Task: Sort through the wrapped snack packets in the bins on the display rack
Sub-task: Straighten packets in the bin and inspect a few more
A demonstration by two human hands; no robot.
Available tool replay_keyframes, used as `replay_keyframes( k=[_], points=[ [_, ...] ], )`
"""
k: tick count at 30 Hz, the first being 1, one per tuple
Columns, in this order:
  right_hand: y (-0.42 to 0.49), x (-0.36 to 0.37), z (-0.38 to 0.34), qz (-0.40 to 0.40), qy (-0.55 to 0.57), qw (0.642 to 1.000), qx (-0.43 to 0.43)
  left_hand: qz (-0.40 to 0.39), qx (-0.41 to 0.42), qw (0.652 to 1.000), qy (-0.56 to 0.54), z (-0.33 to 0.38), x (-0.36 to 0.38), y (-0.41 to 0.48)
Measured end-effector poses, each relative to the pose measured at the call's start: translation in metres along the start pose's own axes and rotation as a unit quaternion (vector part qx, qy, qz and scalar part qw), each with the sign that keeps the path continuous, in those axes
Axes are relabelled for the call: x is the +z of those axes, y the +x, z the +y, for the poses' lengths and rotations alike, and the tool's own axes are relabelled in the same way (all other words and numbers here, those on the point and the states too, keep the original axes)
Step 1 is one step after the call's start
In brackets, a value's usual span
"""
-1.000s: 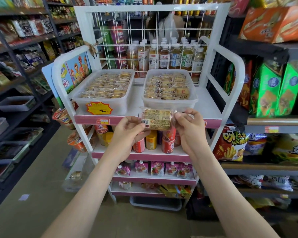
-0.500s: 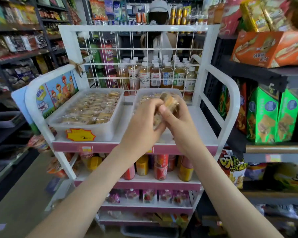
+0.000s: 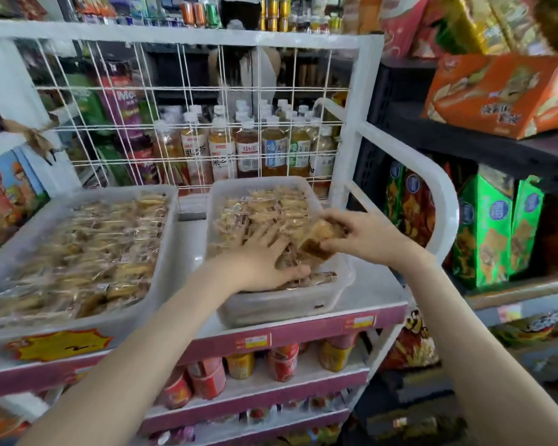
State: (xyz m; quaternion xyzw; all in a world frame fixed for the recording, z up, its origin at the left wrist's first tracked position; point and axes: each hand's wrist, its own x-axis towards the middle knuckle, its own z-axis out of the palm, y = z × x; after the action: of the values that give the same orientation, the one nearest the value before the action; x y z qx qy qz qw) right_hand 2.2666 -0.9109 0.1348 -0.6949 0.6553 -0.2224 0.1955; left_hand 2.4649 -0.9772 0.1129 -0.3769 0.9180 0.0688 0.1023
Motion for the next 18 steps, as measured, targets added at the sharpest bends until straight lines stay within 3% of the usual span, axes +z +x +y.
replay_keyframes(
  k=[2, 4, 7, 11, 15, 18],
  points=[
    [0.010, 0.003, 0.001, -0.088, -0.052, 0.995, 0.016, -0.033, -0.013, 0.999, 0.003, -0.006, 0.002, 0.003],
    [0.020, 0.008, 0.001, -0.111, -0.109, 0.988, 0.024, -0.044, -0.021, 0.999, 0.009, -0.010, 0.002, 0.002],
    [0.030, 0.020, 0.000, -0.052, -0.228, 0.972, 0.006, -0.044, -0.024, 0.999, 0.018, -0.010, 0.002, 0.000],
    [0.035, 0.031, -0.004, 0.060, -0.308, 0.950, 0.008, -0.037, -0.032, 0.999, 0.022, -0.008, 0.002, 0.000],
    [0.036, 0.029, -0.009, 0.051, -0.312, 0.949, 0.009, -0.025, -0.035, 0.999, 0.012, -0.007, 0.003, 0.001],
    [0.024, 0.020, -0.011, 0.004, -0.199, 0.980, 0.002, -0.018, -0.034, 0.999, 0.005, -0.007, 0.005, -0.001]
  ],
)
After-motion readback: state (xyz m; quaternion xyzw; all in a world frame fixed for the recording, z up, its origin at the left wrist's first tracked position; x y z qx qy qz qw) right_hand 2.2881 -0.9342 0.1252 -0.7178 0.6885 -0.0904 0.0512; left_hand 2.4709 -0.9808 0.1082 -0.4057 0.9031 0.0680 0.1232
